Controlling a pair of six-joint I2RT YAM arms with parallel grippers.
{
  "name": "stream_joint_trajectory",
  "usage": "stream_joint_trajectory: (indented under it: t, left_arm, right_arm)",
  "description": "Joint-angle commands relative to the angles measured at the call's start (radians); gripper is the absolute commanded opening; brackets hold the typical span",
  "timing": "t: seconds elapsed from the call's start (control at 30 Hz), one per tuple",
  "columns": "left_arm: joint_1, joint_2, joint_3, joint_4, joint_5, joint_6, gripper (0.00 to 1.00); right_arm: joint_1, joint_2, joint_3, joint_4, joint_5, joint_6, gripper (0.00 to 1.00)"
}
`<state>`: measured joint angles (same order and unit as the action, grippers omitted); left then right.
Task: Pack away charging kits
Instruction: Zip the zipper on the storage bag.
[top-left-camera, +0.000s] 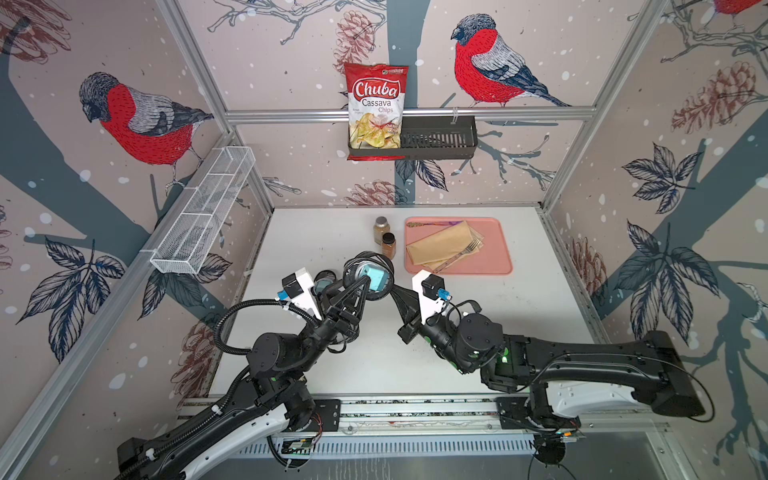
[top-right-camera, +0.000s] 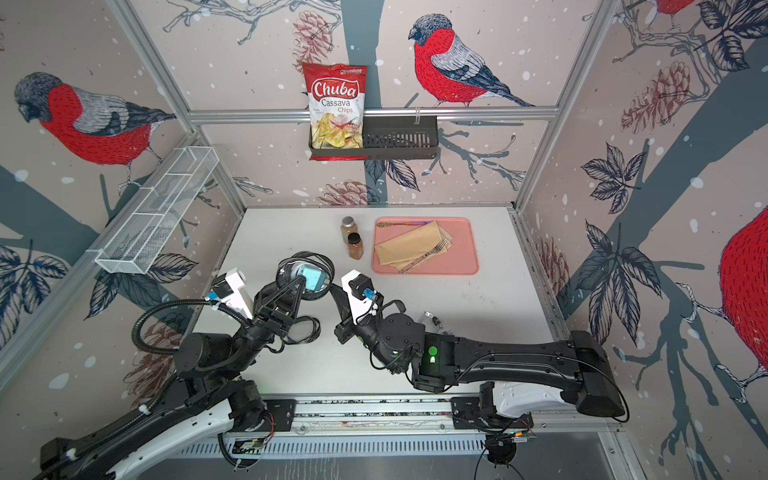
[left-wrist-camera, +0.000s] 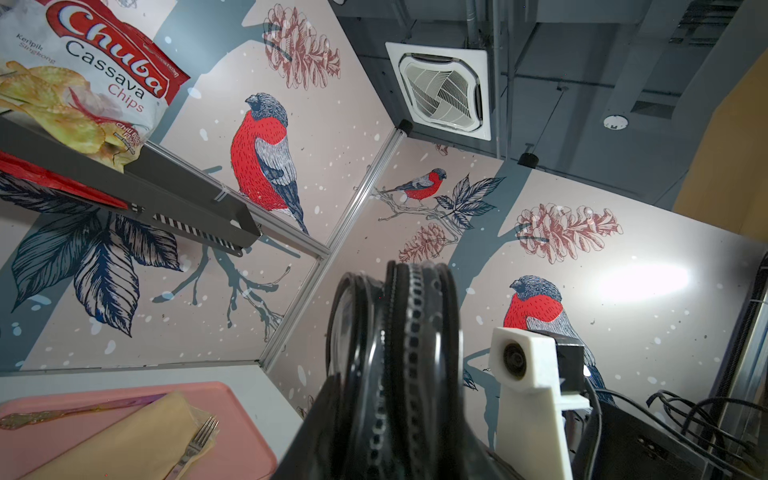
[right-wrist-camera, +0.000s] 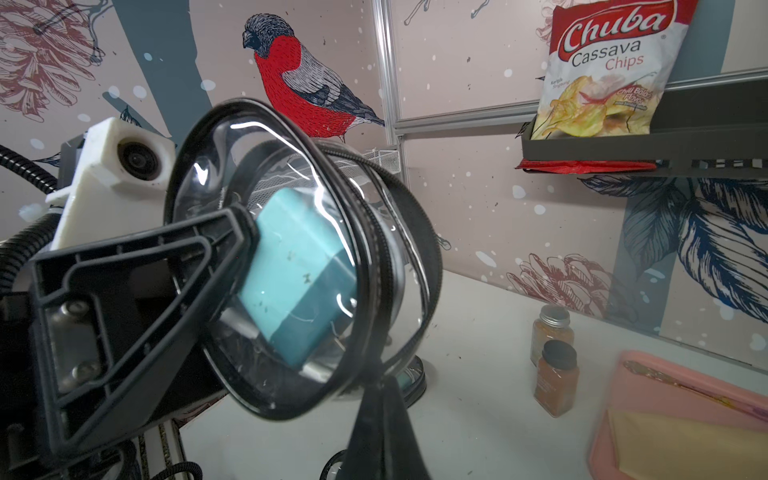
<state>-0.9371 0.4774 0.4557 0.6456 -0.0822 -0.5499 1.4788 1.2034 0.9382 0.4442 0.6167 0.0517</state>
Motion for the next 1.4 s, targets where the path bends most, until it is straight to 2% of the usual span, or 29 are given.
stream_joint_trajectory:
  t: [0.0, 0.03, 0.17, 0.23, 0.5, 0.6, 0.73, 0.8, 0.9, 1.0, 1.27, 1.37]
  left_arm:
    - [0.001, -0.002, 0.012, 0.025, 0.051, 0.013, 0.00]
    - [0.002, -0.002, 0.013, 0.030, 0.052, 0.011, 0.01]
    - [0.002, -0.003, 0.009, 0.053, 0.050, 0.011, 0.26]
    - [0.001, -0.002, 0.006, 0.061, 0.047, 0.010, 0.35]
    - [0.002, 0.032, 0.004, 0.095, 0.055, 0.007, 0.48]
    - [0.001, 0.034, 0.002, 0.100, 0.038, -0.001, 0.38]
    - [0.001, 0.019, 0.008, 0.079, 0.002, -0.001, 0.36]
    - [0.002, 0.017, 0.017, 0.063, -0.006, 0.005, 0.32]
    - [0.001, 0.031, 0.053, 0.003, -0.007, 0.009, 0.13]
    - [0.001, 0.054, 0.087, -0.061, -0.001, 0.013, 0.00]
    - [0.001, 0.087, 0.159, -0.320, -0.001, 0.009, 0.00]
    - [0.001, 0.088, 0.175, -0.387, 0.032, 0.006, 0.00]
  right_arm:
    - [0.006, 0.005, 0.036, 0.034, -0.001, -0.048, 0.00]
    - [0.008, 0.008, 0.046, 0.029, -0.003, -0.054, 0.00]
    - [0.017, 0.030, 0.090, -0.001, -0.005, -0.073, 0.00]
    - [0.021, 0.041, 0.105, -0.005, -0.005, -0.079, 0.00]
    - [0.031, 0.084, 0.133, -0.008, -0.017, -0.087, 0.00]
    - [0.034, 0.090, 0.134, -0.012, -0.020, -0.086, 0.00]
    - [0.035, 0.091, 0.105, 0.005, -0.026, -0.072, 0.00]
    - [0.035, 0.091, 0.091, 0.014, -0.023, -0.066, 0.00]
    - [0.029, 0.089, 0.078, 0.022, -0.011, -0.063, 0.00]
    - [0.006, 0.076, 0.075, 0.006, -0.007, -0.045, 0.00]
    - [-0.096, -0.029, 0.022, -0.030, -0.046, -0.003, 0.00]
    - [-0.142, -0.060, -0.006, -0.036, -0.073, 0.017, 0.00]
